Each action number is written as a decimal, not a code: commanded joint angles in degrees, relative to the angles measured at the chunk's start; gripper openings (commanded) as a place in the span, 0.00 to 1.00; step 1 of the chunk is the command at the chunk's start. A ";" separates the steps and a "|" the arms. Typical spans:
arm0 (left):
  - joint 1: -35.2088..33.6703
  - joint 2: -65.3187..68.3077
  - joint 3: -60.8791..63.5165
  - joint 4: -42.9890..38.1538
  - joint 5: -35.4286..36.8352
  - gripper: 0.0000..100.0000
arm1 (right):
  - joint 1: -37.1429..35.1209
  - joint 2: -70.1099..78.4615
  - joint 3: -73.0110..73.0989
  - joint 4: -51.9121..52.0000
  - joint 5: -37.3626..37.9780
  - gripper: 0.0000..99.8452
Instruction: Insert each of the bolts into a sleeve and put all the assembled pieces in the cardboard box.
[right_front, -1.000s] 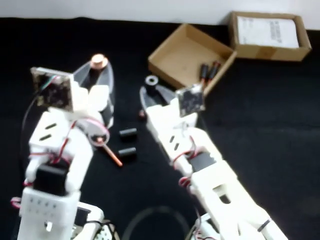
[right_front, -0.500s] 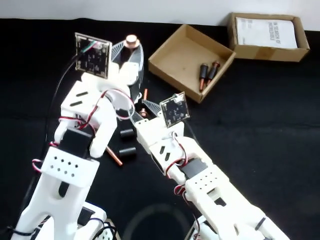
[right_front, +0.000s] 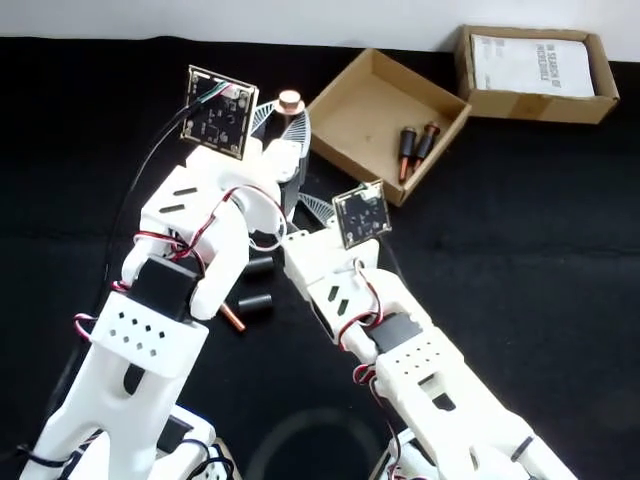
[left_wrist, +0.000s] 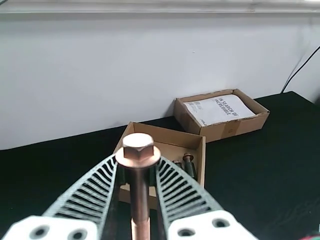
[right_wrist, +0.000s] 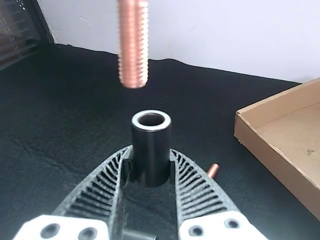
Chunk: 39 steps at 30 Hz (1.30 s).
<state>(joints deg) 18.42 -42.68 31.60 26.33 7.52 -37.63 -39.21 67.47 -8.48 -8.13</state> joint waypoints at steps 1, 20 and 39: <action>0.31 0.04 -2.68 0.18 -0.18 0.01 | 0.75 -1.89 -0.75 -1.27 -0.09 0.01; 0.31 0.13 1.89 -0.26 -0.18 0.01 | 0.75 -6.73 -0.22 -0.84 0.00 0.01; -1.54 7.43 1.89 -6.24 -0.18 0.01 | 0.92 -6.73 -0.22 -0.84 0.00 0.01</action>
<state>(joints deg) 17.19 -35.38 33.89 20.97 7.52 -37.54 -42.99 67.74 -8.48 -8.13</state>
